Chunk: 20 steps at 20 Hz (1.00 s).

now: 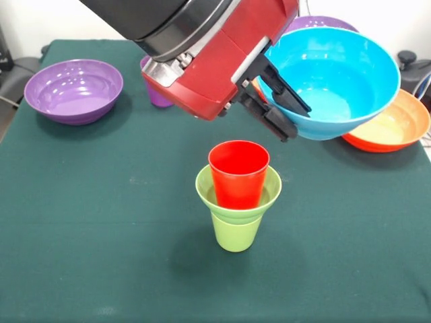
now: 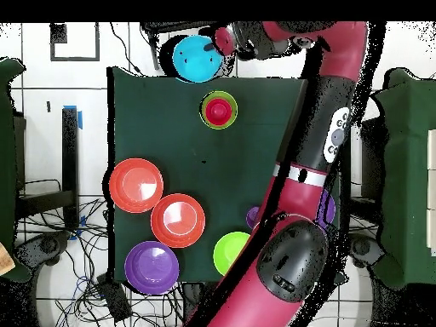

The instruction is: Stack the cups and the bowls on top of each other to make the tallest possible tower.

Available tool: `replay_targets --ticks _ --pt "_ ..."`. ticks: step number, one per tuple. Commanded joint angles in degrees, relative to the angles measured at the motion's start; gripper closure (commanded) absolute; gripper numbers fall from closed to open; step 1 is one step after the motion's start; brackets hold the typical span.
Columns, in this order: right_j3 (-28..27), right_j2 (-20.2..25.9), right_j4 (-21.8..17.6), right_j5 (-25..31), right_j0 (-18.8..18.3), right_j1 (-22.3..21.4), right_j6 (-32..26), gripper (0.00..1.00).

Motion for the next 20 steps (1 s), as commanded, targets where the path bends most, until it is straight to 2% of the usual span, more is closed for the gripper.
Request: replay_targets --ticks 1,11,17,20 --pt "-4.3 5.2 -9.3 6.5 -0.3 1.7 -16.3 1.0" --pt "-7.0 14.1 -19.8 10.1 -1.0 2.5 -21.3 1.0" --pt "-7.9 17.9 -25.4 12.3 -1.5 2.5 -23.0 1.0" --pt "-7.8 18.7 -26.9 12.9 -2.0 2.3 -23.7 1.0"
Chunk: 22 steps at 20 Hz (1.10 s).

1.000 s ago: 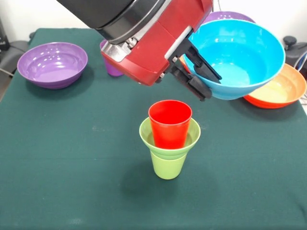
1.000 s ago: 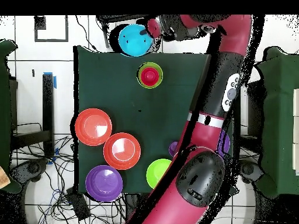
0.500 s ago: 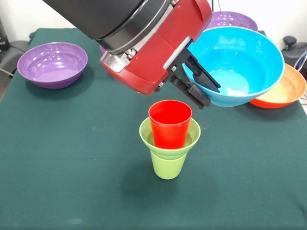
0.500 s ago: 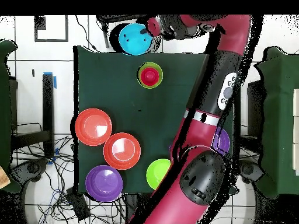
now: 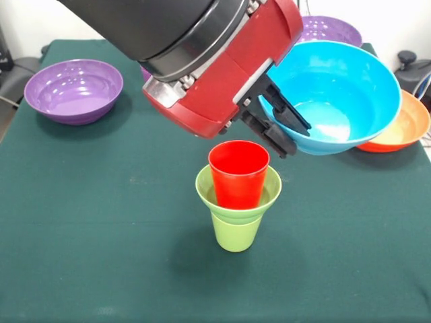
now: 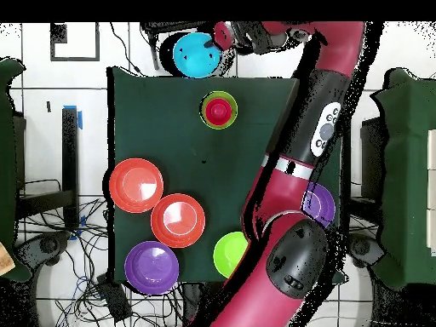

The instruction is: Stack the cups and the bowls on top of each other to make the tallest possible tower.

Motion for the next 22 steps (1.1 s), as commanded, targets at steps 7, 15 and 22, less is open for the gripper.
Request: replay_targets --ticks 7,15,22 --pt "-6.0 6.7 -13.7 9.5 -1.2 0.5 -27.1 1.0" --pt "-6.8 11.0 -18.4 10.8 -1.5 1.1 -29.8 1.0" --pt "-9.1 17.6 -26.5 12.1 -1.6 1.4 -34.0 1.0"
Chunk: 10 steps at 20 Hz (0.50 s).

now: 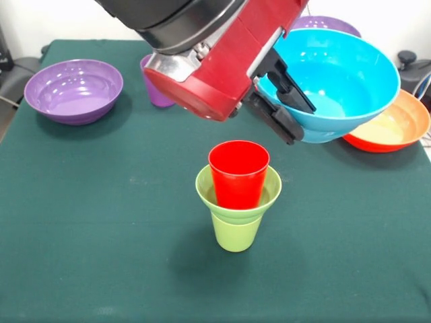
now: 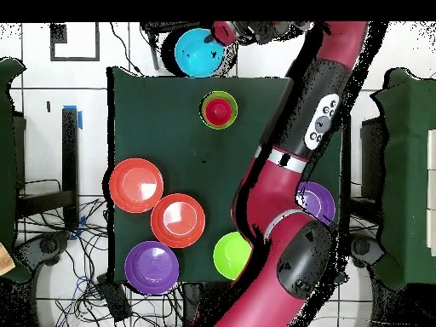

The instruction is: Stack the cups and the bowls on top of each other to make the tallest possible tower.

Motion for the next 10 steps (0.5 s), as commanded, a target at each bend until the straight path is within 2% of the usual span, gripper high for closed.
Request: replay_targets --ticks 1,10 --pt "-8.4 4.4 -11.9 7.2 -0.5 1.0 -22.2 1.0" --pt "-11.3 14.1 -24.4 8.2 -1.0 1.5 -28.5 1.0"
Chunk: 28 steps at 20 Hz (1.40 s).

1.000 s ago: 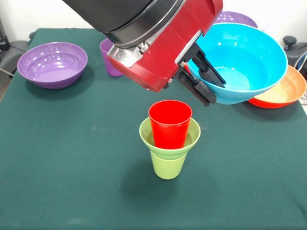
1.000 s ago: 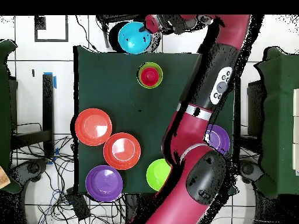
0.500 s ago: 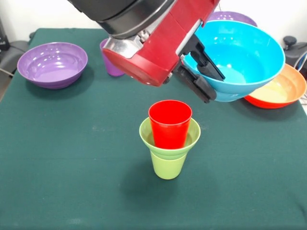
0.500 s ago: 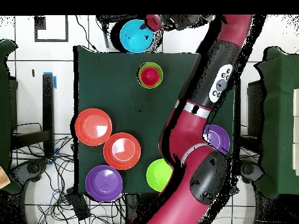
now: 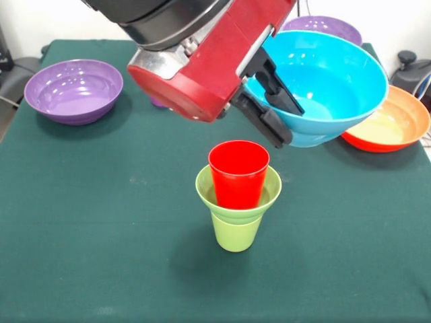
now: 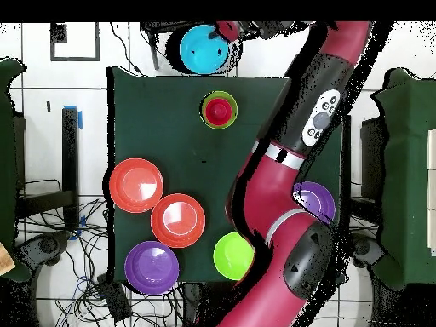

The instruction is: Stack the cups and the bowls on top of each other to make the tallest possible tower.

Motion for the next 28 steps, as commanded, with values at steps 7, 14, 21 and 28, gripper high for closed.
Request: replay_targets --ticks 7,14,21,28 --pt "-11.7 12.8 -21.5 6.5 -0.8 1.7 -26.7 1.0" --pt "-12.9 18.4 -28.3 7.3 -1.3 2.2 -29.2 1.0" --pt "-13.3 21.8 -33.1 8.4 -2.0 2.8 -30.4 1.0" --pt "-13.1 22.7 -33.3 7.6 -2.5 2.9 -30.2 1.0"
